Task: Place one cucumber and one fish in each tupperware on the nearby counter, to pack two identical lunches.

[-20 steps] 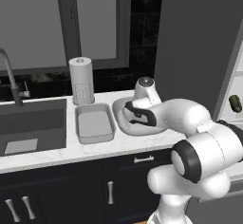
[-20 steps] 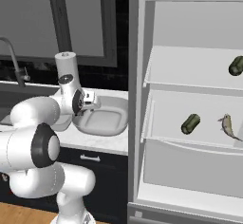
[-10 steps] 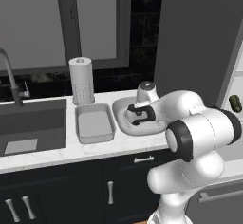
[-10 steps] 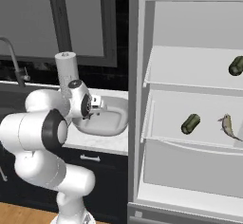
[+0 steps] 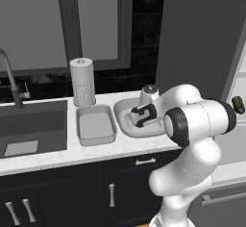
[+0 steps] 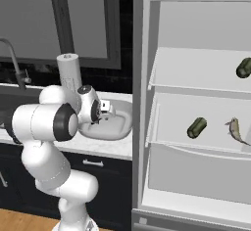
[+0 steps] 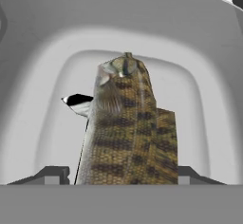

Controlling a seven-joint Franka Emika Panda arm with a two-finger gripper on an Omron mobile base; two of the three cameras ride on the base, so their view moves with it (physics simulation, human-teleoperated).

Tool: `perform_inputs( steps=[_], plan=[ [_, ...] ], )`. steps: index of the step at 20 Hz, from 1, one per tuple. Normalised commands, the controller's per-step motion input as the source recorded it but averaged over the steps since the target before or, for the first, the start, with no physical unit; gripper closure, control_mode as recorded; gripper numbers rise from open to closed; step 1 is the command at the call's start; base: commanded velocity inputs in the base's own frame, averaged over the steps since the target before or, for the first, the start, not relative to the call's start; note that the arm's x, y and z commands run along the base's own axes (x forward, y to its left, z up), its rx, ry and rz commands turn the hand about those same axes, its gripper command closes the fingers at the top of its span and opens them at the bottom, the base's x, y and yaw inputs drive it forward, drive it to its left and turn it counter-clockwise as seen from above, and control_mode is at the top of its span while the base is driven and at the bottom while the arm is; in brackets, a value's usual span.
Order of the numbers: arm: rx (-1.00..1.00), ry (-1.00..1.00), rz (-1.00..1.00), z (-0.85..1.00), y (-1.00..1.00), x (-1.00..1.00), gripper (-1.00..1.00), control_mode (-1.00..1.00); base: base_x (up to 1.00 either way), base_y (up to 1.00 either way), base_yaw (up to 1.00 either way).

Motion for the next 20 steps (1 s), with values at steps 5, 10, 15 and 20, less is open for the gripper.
perform_inputs(
  steps=[5, 10, 15, 20],
  plan=[
    [0.00, 0.00, 0.00, -0.22, -0.05, 0.17, 1.00, -1.00, 0.00, 0.00, 0.00],
    [0.00, 0.00, 0.00, -0.15, 0.00, 0.17, 1.00, -1.00, 0.00, 0.00, 0.00],
    [0.00, 0.00, 0.00, -0.11, 0.00, 0.09, 1.00, -1.00, 0.00, 0.00, 0.00],
    [0.00, 0.00, 0.00, -0.11, 0.00, 0.05, -1.00, -1.00, 0.00, 0.00, 0.00]
  ],
)
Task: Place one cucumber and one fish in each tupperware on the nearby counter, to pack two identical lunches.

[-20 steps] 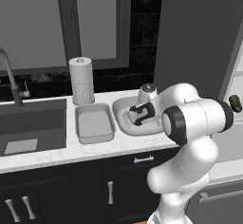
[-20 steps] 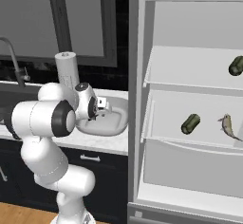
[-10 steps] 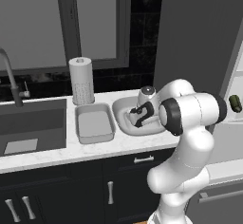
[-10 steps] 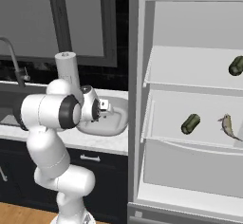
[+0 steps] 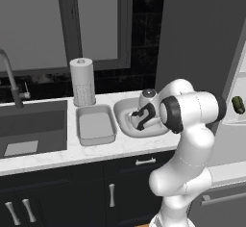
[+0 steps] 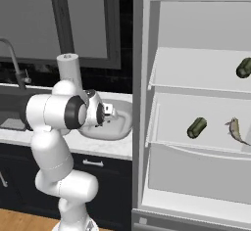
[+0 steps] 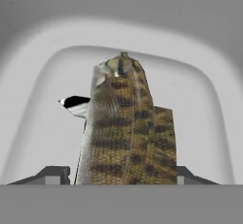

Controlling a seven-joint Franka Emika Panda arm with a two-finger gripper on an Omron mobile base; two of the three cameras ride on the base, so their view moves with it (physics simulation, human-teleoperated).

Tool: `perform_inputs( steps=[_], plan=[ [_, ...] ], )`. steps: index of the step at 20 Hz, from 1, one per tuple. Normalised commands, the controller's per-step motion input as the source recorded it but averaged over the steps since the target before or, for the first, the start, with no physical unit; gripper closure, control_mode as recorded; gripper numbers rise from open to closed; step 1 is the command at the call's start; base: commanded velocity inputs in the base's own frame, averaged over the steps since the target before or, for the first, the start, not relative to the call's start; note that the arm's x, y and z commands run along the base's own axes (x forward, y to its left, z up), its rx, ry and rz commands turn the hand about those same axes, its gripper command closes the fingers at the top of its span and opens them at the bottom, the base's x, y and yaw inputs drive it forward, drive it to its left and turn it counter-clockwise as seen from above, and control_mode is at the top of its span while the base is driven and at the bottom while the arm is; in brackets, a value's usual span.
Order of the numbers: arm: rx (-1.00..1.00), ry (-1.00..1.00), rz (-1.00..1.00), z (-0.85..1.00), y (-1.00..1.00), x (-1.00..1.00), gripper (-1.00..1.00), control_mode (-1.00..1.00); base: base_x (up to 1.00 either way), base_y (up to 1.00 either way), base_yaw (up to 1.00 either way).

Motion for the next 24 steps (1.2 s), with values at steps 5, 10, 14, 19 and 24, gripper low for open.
perform_inputs(
  steps=[5, 10, 14, 19, 24],
  plan=[
    [0.00, 0.00, 0.00, 0.00, 0.00, 0.00, -1.00, -1.00, 0.00, 0.00, 0.00],
    [0.00, 0.00, 0.00, 0.08, 0.00, 0.00, -1.00, -1.00, 0.00, 0.00, 0.00],
    [0.00, -0.05, 0.00, 0.40, 0.00, -0.16, -1.00, -1.00, 0.00, 0.00, 0.00],
    [-0.01, -0.14, 0.00, 0.82, 0.15, -0.49, -1.00, -1.00, 0.00, 0.00, 0.00],
    [0.00, -0.03, 0.00, 0.94, 0.22, -0.72, -1.00, -1.00, 0.00, 0.00, 0.00]
  ],
)
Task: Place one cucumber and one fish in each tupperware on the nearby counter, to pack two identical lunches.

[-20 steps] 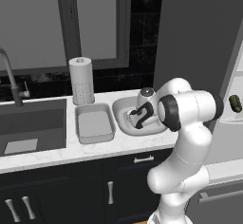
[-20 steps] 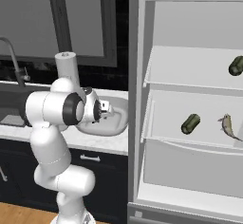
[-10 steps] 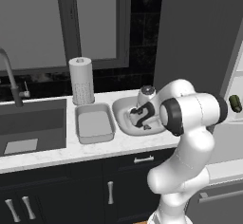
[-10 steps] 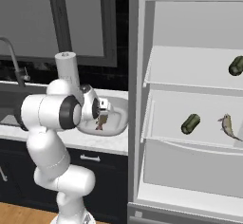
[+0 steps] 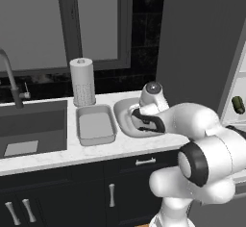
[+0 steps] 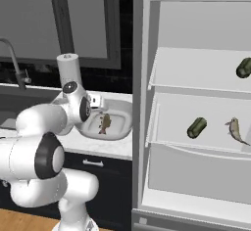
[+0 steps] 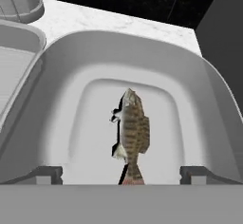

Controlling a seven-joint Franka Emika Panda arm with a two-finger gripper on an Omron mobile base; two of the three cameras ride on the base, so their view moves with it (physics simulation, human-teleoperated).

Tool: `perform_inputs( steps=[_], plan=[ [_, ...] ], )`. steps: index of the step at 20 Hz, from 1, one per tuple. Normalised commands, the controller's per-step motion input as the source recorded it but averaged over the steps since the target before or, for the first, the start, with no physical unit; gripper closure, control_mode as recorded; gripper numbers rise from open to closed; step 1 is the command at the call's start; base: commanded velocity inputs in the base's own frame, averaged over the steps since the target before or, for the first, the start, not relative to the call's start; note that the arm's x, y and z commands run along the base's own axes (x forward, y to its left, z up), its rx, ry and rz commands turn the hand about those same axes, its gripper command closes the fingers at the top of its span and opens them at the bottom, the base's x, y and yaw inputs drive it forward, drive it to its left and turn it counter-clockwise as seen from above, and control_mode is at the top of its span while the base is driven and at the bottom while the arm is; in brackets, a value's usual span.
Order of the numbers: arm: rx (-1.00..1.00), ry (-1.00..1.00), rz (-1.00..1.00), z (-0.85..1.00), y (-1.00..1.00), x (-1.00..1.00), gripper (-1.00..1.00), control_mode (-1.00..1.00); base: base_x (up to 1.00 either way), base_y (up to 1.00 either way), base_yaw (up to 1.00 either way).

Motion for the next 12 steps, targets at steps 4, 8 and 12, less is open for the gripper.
perform_inputs(
  steps=[4, 8, 12],
  plan=[
    [0.00, -0.02, 0.00, 1.00, 0.02, -0.88, -1.00, -1.00, 0.00, 0.00, 0.00],
    [0.00, -0.01, 0.01, 0.86, 0.00, -1.00, -1.00, -1.00, 0.00, 0.00, 0.00],
    [0.00, 0.00, 0.00, 0.72, 0.00, -0.98, -1.00, -1.00, 0.00, 0.00, 0.00]
  ],
)
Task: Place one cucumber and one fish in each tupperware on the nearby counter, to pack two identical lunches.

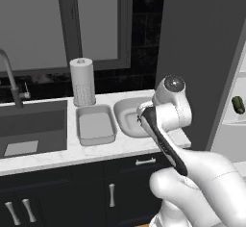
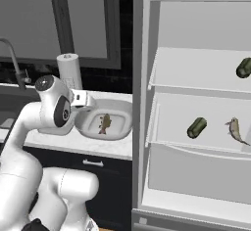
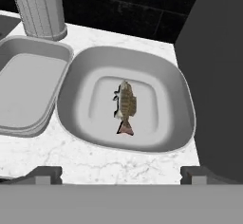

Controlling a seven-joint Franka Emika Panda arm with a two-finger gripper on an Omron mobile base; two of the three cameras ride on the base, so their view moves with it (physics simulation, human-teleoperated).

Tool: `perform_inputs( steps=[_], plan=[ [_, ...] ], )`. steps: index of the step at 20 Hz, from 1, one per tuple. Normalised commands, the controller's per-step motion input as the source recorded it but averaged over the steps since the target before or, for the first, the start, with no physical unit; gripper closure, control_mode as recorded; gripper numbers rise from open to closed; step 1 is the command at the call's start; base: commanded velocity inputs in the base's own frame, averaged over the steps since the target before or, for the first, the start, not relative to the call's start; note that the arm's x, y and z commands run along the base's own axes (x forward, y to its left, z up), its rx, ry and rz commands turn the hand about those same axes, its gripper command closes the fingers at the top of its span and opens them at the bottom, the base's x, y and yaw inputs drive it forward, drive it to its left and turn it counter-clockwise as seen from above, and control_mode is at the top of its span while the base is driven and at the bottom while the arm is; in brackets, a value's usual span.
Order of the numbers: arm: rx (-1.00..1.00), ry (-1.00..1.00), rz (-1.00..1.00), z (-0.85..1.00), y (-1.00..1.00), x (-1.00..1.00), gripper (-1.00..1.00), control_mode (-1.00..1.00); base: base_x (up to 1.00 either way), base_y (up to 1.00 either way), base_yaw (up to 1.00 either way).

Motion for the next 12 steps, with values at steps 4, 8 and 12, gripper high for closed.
perform_inputs(
  steps=[4, 8, 12],
  plan=[
    [0.00, -0.02, 0.00, 0.50, -0.03, -0.97, -1.00, -1.00, 0.00, 0.00, 0.00],
    [0.00, 0.00, 0.00, 0.61, 0.00, -0.49, -1.00, -1.00, 0.00, 0.00, 0.00],
    [0.00, 0.00, 0.00, 0.57, -0.18, -0.38, -1.00, -1.00, 0.00, 0.00, 0.00]
  ],
)
